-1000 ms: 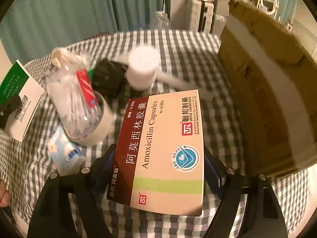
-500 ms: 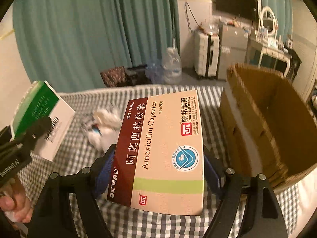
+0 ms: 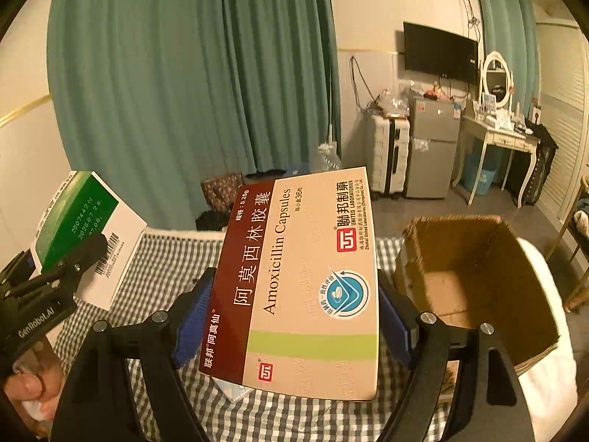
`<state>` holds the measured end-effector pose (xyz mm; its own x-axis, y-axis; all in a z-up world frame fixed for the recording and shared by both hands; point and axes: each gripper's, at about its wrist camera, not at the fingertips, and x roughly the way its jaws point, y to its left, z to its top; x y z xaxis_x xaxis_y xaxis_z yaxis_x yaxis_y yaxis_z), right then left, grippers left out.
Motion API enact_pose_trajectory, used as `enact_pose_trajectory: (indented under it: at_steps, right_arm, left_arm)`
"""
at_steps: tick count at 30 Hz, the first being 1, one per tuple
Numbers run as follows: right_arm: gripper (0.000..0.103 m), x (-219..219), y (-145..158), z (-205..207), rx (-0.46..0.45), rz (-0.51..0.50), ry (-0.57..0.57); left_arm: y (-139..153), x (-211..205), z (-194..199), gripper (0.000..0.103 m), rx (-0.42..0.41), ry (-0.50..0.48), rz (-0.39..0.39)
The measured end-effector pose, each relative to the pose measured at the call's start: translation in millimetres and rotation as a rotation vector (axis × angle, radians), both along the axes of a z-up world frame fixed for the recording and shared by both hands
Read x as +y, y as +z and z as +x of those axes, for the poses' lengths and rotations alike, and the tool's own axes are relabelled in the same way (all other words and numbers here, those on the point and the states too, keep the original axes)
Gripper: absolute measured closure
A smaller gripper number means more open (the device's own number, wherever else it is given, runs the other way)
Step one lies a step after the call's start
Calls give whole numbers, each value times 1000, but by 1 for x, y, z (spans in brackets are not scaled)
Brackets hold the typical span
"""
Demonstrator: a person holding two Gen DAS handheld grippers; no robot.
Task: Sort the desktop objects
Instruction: 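Lift both boxes and carry them over the cardboard box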
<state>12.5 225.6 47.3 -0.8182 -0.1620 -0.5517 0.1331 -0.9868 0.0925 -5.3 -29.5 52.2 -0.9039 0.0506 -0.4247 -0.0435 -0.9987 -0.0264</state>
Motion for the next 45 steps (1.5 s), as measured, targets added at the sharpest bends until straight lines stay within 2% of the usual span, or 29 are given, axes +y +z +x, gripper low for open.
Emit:
enact_pose_trajectory:
  at_steps: [5, 11, 19, 24, 29, 34, 38, 41, 45]
  right_arm:
    - [24, 13, 31, 8, 42, 12, -18]
    - [24, 30, 54, 12, 51, 28, -51]
    - [24, 57, 92, 12, 72, 67, -88]
    - [24, 74, 106, 11, 73, 111, -114]
    - [24, 98, 116, -2, 62, 145, -152]
    - [24, 132, 112, -15, 47, 162, -222]
    - [24, 159, 107, -23, 69, 212, -306]
    - [24, 183, 97, -41, -1, 192, -308]
    - [23, 206, 85, -68, -32, 254, -329]
  left_arm:
    - [25, 10, 11, 16, 53, -30, -9]
    - [46, 32, 1, 16, 12, -93, 36]
    - [100, 93, 0, 16, 62, -177, -48]
    - [116, 135, -9, 16, 62, -260, -63]
    - [119, 173, -28, 16, 79, -312, -13]
    - [112, 205, -53, 16, 70, -341, 33]
    - [102, 226, -72, 16, 78, -337, 28]
    - [91, 238, -87, 16, 46, -342, 40]
    - [80, 257, -105, 16, 27, -370, 47]
